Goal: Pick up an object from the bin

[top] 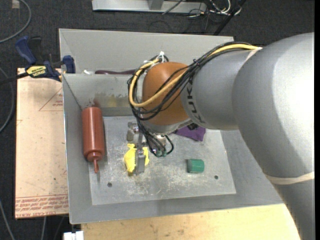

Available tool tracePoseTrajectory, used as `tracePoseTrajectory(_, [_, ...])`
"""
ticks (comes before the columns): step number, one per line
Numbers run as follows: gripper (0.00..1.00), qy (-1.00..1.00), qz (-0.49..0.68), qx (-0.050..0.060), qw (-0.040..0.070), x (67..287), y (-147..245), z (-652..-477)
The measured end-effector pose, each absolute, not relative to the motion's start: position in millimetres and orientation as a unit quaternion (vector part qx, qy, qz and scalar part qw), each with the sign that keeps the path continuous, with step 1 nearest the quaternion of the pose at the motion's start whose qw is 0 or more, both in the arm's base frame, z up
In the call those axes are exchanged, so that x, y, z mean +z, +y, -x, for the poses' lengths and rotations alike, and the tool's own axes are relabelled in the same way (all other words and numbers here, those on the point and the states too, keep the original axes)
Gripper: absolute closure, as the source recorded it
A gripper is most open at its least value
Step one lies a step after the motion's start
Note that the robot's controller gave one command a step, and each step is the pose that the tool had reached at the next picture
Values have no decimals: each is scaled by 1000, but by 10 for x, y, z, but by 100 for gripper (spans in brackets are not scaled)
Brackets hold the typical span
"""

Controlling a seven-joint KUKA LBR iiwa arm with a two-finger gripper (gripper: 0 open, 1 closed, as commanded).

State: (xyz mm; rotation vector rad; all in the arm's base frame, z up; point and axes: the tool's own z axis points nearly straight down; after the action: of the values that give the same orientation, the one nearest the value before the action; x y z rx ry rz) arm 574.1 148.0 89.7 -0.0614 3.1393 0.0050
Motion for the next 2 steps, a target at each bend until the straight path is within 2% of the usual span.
tracePoseTrajectory(1, [100, 985, 175, 1, 4, 710, 1536, -6001])
tracePoseTrajectory(2, [100, 985, 175, 1, 4, 710, 1536, -6001])
